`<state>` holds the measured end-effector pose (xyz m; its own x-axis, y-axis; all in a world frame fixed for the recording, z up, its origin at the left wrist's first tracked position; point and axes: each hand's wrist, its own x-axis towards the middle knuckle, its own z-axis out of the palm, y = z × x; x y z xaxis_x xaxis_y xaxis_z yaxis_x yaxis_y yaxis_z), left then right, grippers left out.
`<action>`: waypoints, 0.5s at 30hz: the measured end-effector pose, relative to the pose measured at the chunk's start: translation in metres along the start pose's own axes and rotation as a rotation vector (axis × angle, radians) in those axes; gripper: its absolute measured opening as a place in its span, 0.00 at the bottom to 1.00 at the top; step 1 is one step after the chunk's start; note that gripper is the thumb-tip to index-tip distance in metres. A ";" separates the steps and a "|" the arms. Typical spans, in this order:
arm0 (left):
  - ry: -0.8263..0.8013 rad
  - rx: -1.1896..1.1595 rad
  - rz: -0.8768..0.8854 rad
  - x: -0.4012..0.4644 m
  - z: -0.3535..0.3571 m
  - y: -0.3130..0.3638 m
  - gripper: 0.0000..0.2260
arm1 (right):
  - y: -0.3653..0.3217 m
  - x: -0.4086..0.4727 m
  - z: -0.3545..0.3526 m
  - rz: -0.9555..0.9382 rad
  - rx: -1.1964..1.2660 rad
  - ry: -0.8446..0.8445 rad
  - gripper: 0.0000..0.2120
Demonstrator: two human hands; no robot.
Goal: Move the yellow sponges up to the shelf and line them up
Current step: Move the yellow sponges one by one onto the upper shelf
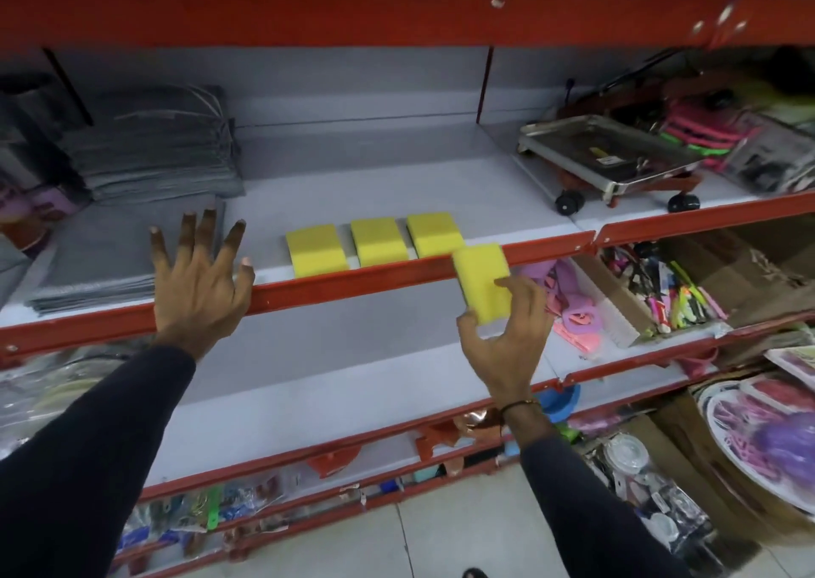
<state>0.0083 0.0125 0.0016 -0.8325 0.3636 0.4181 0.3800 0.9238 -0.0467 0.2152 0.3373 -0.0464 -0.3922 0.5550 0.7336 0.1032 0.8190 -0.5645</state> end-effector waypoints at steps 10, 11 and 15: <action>0.034 -0.093 0.131 -0.002 -0.023 0.040 0.32 | 0.002 0.133 0.039 0.124 -0.473 -0.591 0.22; 0.035 -0.146 0.163 0.000 -0.024 0.050 0.33 | 0.006 0.132 0.040 0.123 -0.500 -0.609 0.22; -0.125 -0.261 0.186 0.009 -0.029 0.077 0.43 | -0.009 0.136 0.045 0.031 -0.396 -0.489 0.21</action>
<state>0.0421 0.0837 0.0279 -0.7760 0.5500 0.3088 0.6070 0.7842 0.1284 0.1200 0.3986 0.0413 -0.7464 0.5256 0.4083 0.4156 0.8472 -0.3309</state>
